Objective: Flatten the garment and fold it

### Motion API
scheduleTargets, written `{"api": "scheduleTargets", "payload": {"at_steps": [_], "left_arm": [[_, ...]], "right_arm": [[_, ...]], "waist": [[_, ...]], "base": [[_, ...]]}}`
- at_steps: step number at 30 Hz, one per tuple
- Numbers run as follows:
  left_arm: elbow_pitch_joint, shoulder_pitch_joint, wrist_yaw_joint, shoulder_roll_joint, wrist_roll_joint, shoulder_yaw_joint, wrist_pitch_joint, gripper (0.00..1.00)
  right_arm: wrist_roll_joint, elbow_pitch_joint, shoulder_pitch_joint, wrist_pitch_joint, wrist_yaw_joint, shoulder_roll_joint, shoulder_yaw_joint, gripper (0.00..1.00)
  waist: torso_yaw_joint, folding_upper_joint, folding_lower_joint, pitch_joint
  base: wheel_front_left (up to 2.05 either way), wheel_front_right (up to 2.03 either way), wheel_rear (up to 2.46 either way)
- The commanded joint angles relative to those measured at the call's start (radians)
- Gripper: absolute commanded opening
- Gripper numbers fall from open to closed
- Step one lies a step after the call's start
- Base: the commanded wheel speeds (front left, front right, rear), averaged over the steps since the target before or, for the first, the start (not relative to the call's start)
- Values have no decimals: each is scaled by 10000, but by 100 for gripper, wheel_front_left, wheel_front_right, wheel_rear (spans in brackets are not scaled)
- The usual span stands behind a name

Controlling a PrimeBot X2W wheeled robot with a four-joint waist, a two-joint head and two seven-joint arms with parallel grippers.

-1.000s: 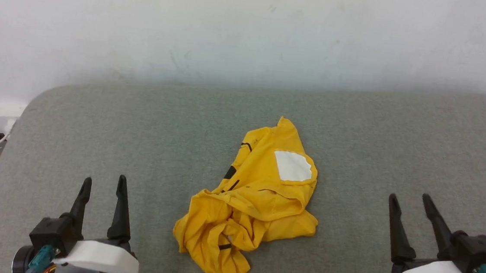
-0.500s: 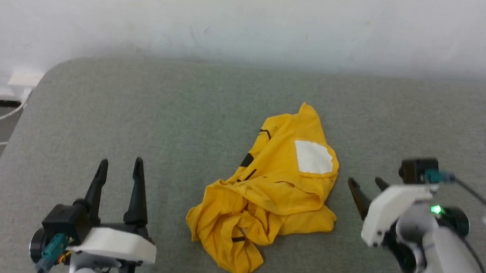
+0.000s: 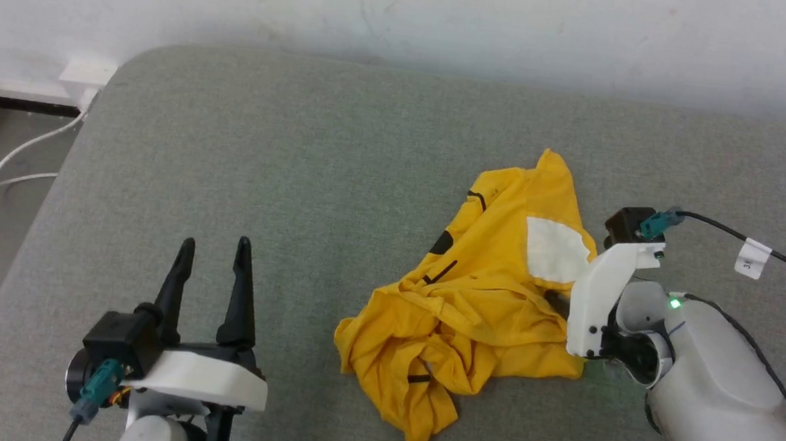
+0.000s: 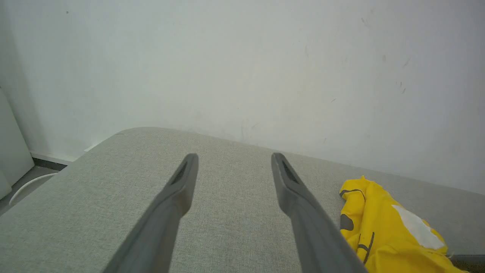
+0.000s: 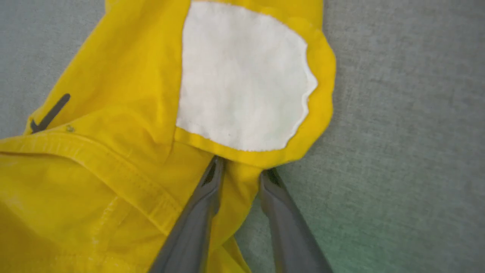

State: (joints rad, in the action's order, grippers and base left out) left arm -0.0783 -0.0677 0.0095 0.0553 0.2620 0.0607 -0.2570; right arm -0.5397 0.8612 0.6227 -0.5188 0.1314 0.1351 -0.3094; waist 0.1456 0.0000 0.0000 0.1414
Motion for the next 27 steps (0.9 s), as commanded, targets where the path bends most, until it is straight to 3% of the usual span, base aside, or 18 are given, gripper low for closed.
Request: {"api": "scheduleTargets", "payload": {"at_steps": [1, 8, 13, 18, 26, 27], "left_arm": [[-43, -144, -44, -35, 26, -63, -47, 100], [-171, 55, -58, -46, 40, -257, -47, 100], [-219, 366, -73, -48, 22, -396, -47, 100], [-229, 674, -57, -49, 56, -438, -47, 100], [-443, 784, -113, -50, -19, -446, -47, 100], [-484, 789, -121, -50, -21, -455, -47, 100]], "right_arm": [[-174, 202, -241, 14, -7, -70, -281, 0], [212, -851, -352, 2854, -7, 718, -785, 0], [860, -2414, -1590, 3861, -7, 1114, -477, 0], [1690, -4732, -4234, 3522, -7, 963, 857, 0], [2671, -7328, -7917, 1905, -7, -480, 2150, 0], [2695, -7520, -8107, 1886, -7, -567, 2229, 34]], "waist": [[10, 0, 0, 19], [-416, 0, 0, -410], [-859, 0, 0, -846], [-1230, 0, 0, -1087], [-1512, 0, 0, -1167], [-1535, 0, 0, -1187]], "base": [[0, 0, 0], [0, 0, 0], [0, 0, 0], [0, 0, 0], [0, 0, 0], [0, 0, 0]]}}
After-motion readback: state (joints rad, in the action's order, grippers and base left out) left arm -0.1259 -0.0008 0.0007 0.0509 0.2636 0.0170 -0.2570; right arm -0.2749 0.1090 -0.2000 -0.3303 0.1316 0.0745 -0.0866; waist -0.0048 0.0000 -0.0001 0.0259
